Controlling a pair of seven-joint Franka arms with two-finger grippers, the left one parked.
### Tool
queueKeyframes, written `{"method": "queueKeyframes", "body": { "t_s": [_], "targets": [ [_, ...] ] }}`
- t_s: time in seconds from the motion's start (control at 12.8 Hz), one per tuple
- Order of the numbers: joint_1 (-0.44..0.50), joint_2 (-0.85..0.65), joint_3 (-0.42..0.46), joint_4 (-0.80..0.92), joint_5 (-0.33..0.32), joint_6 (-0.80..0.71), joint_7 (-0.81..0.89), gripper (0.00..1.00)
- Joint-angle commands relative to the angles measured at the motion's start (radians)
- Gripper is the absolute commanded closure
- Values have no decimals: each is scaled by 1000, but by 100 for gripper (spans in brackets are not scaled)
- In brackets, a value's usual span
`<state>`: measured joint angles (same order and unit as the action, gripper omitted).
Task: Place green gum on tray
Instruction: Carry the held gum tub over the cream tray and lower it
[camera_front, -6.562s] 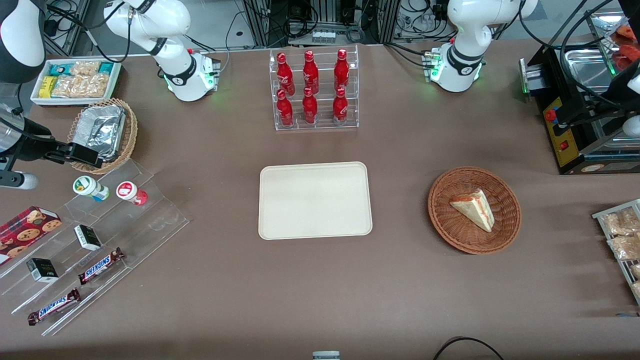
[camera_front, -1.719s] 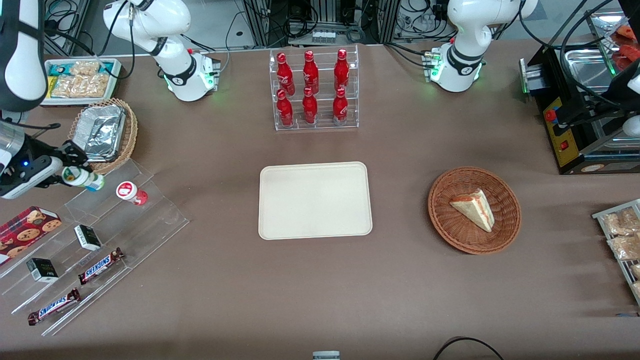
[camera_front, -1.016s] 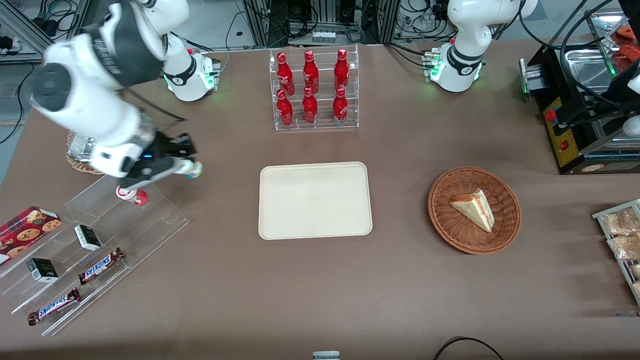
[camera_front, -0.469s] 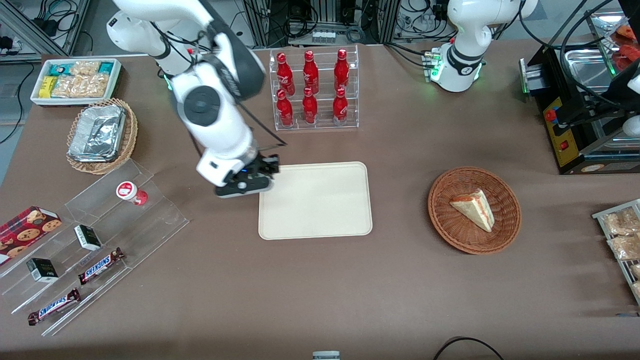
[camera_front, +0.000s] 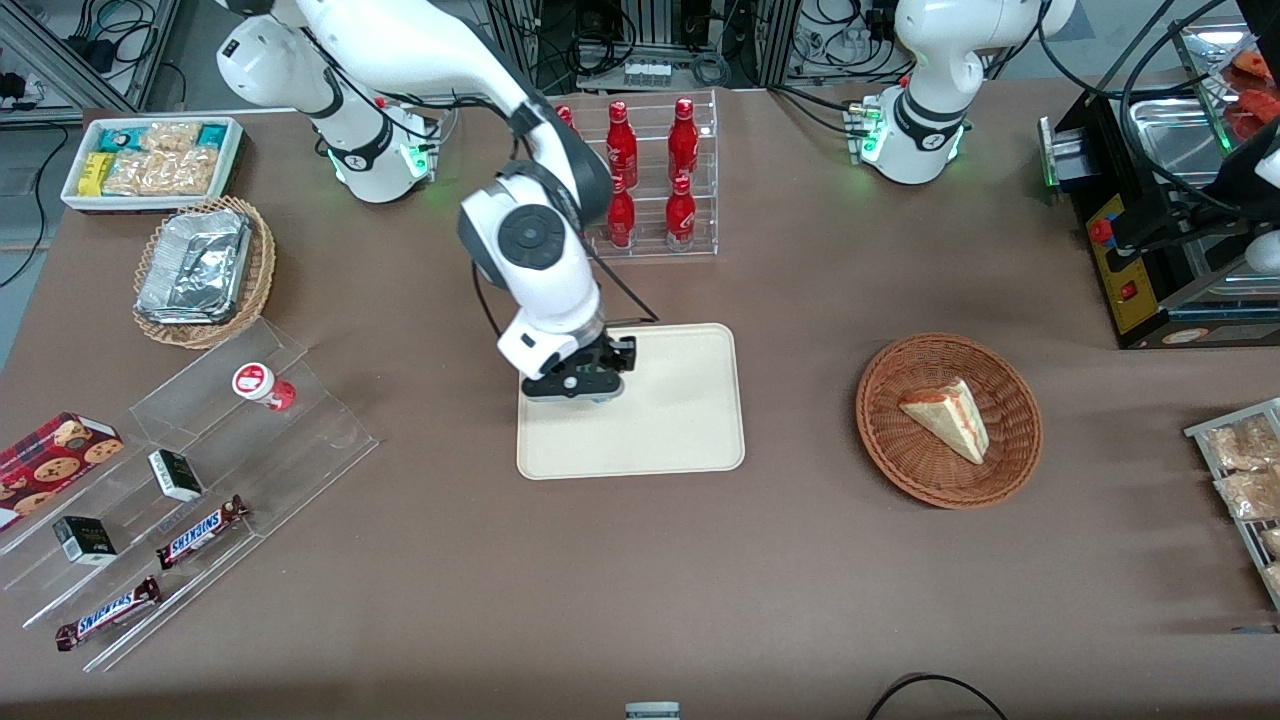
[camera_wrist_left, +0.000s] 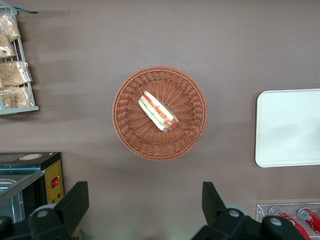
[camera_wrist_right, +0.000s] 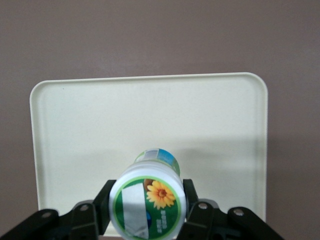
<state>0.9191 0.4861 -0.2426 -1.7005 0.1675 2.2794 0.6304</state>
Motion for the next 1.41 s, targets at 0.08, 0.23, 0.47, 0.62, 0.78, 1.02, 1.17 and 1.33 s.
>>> {"method": "queueKeyframes", "body": {
  "t_s": [0.08, 0.23, 0.47, 0.62, 0.78, 1.02, 1.17, 1.33],
  "targets": [
    [32, 87, -15, 27, 27, 100, 28, 100],
    [40, 123, -15, 19, 26, 140, 29, 100],
    [55, 138, -15, -2, 26, 161, 58, 100],
    [75, 152, -15, -2, 26, 161, 74, 100],
    [83, 163, -15, -10, 26, 173, 80, 100],
    [86, 163, -15, -30, 27, 186, 91, 100],
    [86, 161, -15, -28, 27, 186, 92, 1],
    [78, 140, -17, -33, 26, 166, 80, 0]
  ]
}}
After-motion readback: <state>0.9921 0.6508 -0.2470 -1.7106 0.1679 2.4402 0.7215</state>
